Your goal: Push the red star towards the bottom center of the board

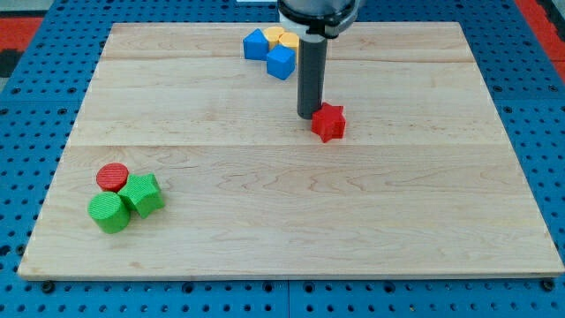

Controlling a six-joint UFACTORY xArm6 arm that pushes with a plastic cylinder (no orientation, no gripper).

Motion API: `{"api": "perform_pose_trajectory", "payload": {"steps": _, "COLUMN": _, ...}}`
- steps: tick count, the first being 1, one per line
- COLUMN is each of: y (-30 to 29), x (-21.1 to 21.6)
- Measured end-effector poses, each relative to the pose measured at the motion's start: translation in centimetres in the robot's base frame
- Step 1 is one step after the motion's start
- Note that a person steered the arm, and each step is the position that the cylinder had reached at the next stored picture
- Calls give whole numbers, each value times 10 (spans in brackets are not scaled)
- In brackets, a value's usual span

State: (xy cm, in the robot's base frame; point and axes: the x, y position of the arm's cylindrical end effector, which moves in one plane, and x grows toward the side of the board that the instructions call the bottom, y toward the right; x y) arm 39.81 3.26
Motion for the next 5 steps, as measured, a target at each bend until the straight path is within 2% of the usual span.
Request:
{"api": "perform_pose_trajectory", "payload": {"steps": 1, "y": 0, "x": 10}}
{"api": "perform_pose_trajectory", "payload": {"steps": 2, "y": 26, "x": -25}}
{"api": "perform_pose_trajectory", "payload": {"steps": 3, "y": 63, "x": -11}}
{"api": "perform_pose_trajectory", "payload": {"steps": 4, "y": 63, "x": -12}}
{"api": "perform_pose_trajectory", "payload": {"steps": 5, "y": 62, "x": 8}}
